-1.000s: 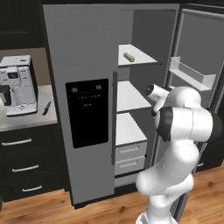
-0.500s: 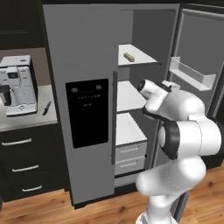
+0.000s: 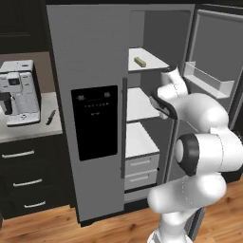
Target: Retrieve the butter from the fridge and place it on a plate on the dining table. Then retrieve the butter knife by the fridge and place it near the plate.
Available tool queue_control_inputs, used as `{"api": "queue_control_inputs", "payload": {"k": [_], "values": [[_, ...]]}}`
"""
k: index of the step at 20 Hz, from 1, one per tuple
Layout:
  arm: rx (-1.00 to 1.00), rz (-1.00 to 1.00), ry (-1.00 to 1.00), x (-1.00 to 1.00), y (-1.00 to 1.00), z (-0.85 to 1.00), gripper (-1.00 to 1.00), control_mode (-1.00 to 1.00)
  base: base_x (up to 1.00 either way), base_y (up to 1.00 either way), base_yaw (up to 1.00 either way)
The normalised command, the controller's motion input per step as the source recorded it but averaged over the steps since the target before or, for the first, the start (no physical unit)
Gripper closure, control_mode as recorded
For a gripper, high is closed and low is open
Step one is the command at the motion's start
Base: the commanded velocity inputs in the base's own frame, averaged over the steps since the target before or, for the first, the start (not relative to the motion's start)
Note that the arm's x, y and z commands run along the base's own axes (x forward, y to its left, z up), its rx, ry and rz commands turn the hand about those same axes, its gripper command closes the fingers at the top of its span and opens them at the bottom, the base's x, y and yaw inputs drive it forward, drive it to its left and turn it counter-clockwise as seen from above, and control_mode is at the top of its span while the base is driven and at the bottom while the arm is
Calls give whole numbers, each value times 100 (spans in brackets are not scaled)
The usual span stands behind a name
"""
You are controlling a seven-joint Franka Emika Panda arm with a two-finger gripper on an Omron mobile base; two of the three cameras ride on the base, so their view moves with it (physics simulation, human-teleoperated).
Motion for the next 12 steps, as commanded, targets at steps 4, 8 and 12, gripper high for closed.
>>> {"api": "queue_control_inputs", "payload": {"k": [4,8,12], "values": [[50,-12,1,-10,78,4,-100,-100,0,0,0],[35,-18,0,-55,77,1,-100,-100,0,0,0],[13,-19,-5,-97,7,7,-100,-100,0,0,0]]}}
